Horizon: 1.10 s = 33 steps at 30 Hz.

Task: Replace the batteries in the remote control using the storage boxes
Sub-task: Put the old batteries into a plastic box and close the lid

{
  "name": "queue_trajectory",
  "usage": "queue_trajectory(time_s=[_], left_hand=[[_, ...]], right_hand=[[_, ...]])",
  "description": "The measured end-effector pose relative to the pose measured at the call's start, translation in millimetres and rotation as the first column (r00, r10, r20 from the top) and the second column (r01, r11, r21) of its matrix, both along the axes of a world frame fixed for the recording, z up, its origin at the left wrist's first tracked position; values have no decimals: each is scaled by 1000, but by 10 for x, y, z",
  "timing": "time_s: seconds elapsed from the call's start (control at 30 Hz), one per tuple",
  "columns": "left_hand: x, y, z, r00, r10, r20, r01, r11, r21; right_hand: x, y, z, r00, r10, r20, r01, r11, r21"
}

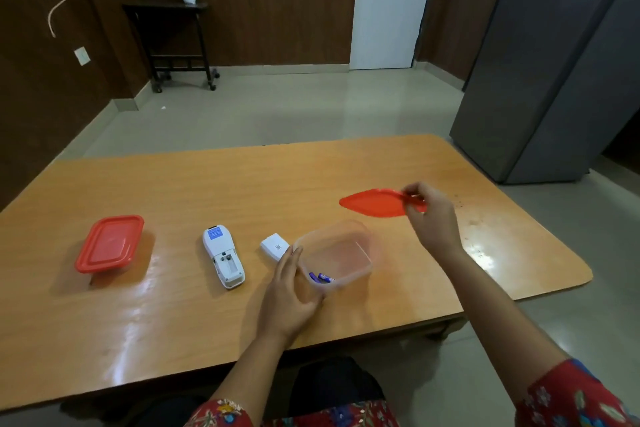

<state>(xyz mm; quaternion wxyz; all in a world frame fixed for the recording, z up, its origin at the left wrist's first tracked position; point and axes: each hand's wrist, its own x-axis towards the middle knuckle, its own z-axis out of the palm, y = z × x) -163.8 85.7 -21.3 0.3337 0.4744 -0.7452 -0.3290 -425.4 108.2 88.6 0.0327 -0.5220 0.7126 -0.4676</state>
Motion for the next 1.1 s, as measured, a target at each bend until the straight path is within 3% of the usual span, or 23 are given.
queue_trajectory(time_s=[0.17, 0.33, 0.43, 0.53, 0.6, 0.67, 0.83, 0.97, 1.1], left_hand=[[5, -10, -18, 999, 40, -8, -40, 999, 37], [27, 51, 18, 985, 166, -38, -162, 984, 77], [12, 61, 31, 985, 170, -43, -168, 985, 33], [9, 56, 12, 985, 167, -50, -168, 986, -6], [11, 51, 5, 983, 173, -64, -175, 984, -19], [12, 56, 10, 982, 177, -70, -179, 984, -19], [13, 50, 5, 981, 181, -64, -183, 983, -24], [7, 35, -5, 978, 188, -89, -191, 981, -35], [-17, 21, -6, 961, 249, -124, -252, 968, -11]], right_hand=[[131, 66, -352, 970, 240, 42, -240, 971, -8], [75, 72, -719, 953, 304, -8, -296, 933, 204], [53, 49, -745, 964, 265, -2, -257, 935, 243], [118, -38, -716, 988, 110, 106, -131, 965, 227], [183, -103, -708, 983, 27, 183, -82, 950, 302], [233, -138, -711, 978, 23, 206, -99, 924, 369], [308, -182, -679, 970, 8, 244, -88, 944, 317], [336, -237, -658, 977, -22, 212, -51, 942, 331], [439, -278, -710, 995, -52, 81, 17, 925, 379]])
